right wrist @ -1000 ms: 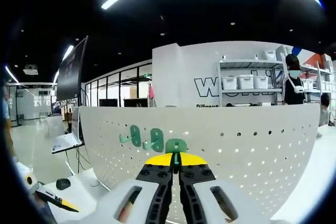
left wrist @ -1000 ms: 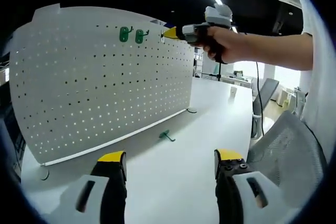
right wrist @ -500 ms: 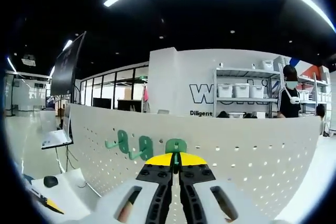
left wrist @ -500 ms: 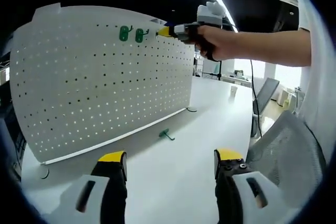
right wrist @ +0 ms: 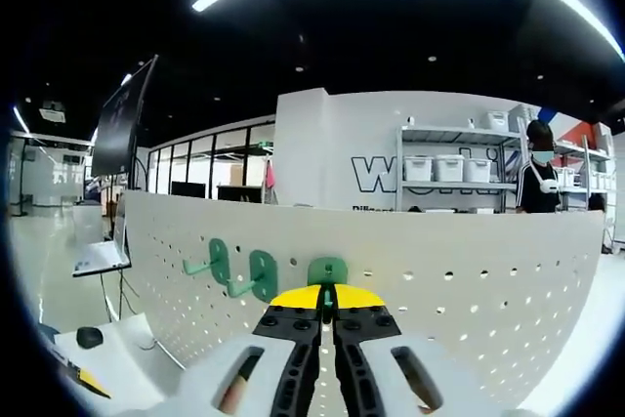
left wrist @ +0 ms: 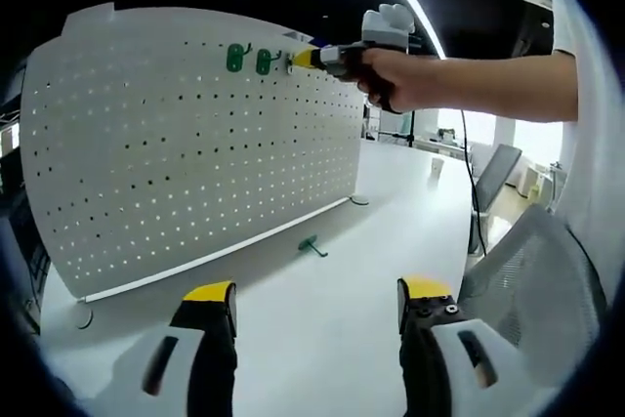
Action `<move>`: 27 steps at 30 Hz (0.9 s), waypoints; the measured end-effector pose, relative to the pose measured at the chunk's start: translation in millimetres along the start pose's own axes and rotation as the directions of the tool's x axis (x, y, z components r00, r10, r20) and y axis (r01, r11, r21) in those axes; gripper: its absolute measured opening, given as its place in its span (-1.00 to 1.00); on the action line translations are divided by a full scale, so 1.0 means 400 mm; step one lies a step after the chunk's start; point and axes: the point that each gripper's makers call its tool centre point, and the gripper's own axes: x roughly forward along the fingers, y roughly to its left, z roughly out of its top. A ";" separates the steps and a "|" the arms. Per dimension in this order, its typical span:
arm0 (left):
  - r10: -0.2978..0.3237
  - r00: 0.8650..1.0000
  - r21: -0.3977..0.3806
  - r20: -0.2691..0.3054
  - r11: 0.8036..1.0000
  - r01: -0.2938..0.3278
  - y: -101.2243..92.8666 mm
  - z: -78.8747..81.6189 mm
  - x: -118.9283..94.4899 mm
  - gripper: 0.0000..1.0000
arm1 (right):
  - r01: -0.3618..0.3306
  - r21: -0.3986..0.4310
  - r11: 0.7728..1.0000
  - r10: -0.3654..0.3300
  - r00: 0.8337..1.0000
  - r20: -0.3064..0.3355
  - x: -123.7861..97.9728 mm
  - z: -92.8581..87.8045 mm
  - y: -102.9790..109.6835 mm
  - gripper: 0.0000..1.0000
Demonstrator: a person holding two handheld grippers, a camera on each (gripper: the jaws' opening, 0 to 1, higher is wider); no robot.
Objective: Insert the hook assembly into the mounting plate slot until the hook locks in place.
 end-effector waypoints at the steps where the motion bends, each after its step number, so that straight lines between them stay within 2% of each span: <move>1: 0.000 1.000 0.000 -0.002 1.000 0.000 0.001 -0.002 0.000 0.37 | 0.000 0.002 1.000 0.000 1.000 0.004 0.001 0.001 0.000 -1.00; 9: -0.002 1.000 -0.003 -0.011 1.000 0.002 0.000 -0.009 0.003 0.37 | 0.025 -0.005 1.000 -0.025 1.000 0.012 0.004 0.001 0.001 -1.00; 14: -0.002 1.000 -0.006 -0.020 1.000 0.002 0.000 -0.010 0.003 0.35 | 0.096 -0.018 0.995 -0.095 0.995 0.007 0.010 0.001 0.003 -0.99; 19: -0.001 1.000 -0.006 -0.012 1.000 0.001 0.003 -0.004 0.000 0.36 | 0.189 0.029 0.982 -0.190 0.981 0.030 0.011 0.000 -0.002 -0.99; 21: -0.001 1.000 -0.001 -0.014 1.000 0.001 0.004 -0.005 0.000 0.36 | 0.202 0.035 0.979 -0.202 0.979 0.017 0.015 -0.007 0.002 -0.98; 27: 0.000 1.000 -0.006 -0.016 1.000 0.000 0.007 -0.011 0.000 0.35 | 0.210 0.027 0.977 -0.210 0.977 0.029 0.012 -0.003 -0.003 -0.98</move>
